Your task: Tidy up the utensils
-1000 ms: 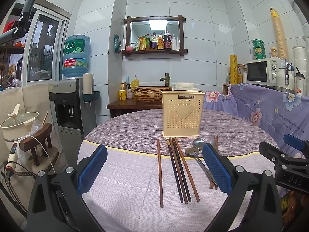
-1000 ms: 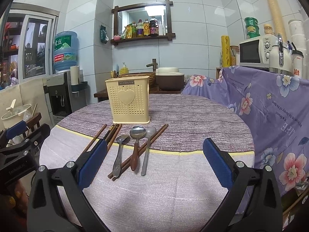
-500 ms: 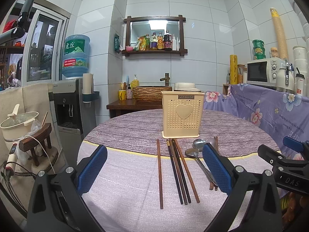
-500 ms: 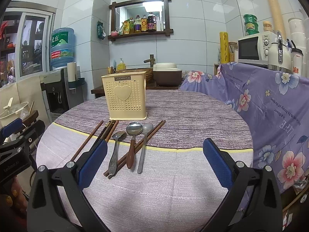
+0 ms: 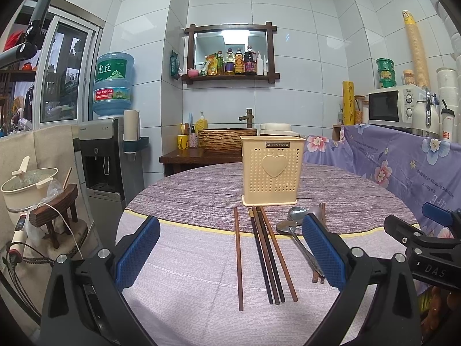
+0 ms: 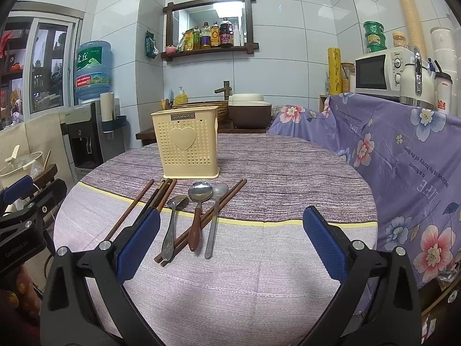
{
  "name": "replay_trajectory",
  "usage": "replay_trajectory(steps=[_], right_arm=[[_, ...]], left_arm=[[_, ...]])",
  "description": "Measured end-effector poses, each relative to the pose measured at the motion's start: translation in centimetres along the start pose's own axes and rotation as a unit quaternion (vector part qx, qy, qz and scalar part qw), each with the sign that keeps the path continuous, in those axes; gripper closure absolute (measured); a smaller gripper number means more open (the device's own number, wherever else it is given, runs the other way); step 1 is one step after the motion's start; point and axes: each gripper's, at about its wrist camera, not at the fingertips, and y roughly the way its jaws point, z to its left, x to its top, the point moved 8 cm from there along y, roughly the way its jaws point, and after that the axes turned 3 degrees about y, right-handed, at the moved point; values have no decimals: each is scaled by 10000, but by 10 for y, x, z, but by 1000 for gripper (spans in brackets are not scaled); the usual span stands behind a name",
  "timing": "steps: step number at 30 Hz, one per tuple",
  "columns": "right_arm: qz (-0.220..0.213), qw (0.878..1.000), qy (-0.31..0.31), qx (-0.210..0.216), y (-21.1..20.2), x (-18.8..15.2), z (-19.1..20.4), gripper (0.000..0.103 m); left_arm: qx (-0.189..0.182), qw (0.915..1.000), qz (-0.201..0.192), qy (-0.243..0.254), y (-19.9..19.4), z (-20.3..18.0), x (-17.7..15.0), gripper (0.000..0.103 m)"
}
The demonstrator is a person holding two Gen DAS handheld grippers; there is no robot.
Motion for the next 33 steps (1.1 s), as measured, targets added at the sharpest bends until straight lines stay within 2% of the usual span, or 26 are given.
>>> replay_trajectory(steps=[33], right_arm=[[112,9999,-76,-54,5,-2,0,5]], left_arm=[[46,9998,185,10,4,-2,-3,5]])
